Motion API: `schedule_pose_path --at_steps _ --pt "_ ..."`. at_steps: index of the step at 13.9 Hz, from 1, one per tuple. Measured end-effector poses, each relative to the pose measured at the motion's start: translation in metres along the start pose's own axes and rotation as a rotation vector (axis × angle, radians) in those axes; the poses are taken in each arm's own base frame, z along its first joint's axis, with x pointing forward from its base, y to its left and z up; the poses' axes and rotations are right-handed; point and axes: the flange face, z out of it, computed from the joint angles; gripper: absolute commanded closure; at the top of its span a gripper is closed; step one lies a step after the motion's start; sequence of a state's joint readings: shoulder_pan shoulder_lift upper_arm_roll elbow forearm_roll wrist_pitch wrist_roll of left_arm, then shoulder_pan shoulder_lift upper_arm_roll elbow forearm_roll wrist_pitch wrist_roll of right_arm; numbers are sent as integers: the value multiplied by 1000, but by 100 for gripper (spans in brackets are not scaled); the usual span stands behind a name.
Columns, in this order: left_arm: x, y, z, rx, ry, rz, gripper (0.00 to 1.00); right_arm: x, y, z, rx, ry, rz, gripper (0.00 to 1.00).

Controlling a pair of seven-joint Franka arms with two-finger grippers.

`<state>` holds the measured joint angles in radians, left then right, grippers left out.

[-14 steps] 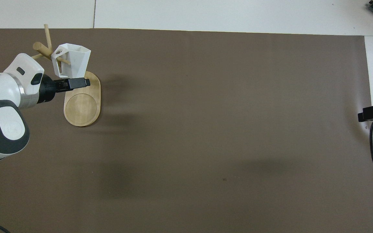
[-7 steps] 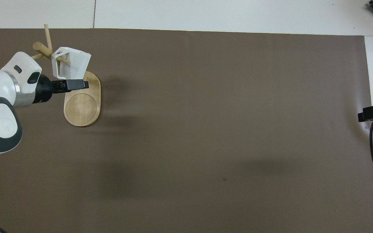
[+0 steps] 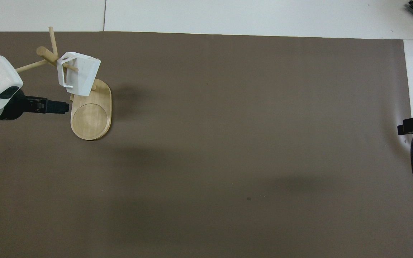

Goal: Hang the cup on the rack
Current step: 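Open the left gripper and pull it back from the cup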

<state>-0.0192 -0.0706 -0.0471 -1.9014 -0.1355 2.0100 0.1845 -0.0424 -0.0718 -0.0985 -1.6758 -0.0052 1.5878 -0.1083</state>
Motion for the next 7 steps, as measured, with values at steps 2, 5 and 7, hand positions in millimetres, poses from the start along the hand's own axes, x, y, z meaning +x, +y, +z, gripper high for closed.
schedule_pose_path --at_steps 2,5,7 --pt "-9 5 -30 20 -65 22 0 0 -3 0 0 0 -6 0" --pt "-11 3 -82 77 -122 39 0 0 -4 0 0 0 -7 0" --pt "-13 4 -112 83 -127 36 0 0 -4 0 0 0 -8 0"
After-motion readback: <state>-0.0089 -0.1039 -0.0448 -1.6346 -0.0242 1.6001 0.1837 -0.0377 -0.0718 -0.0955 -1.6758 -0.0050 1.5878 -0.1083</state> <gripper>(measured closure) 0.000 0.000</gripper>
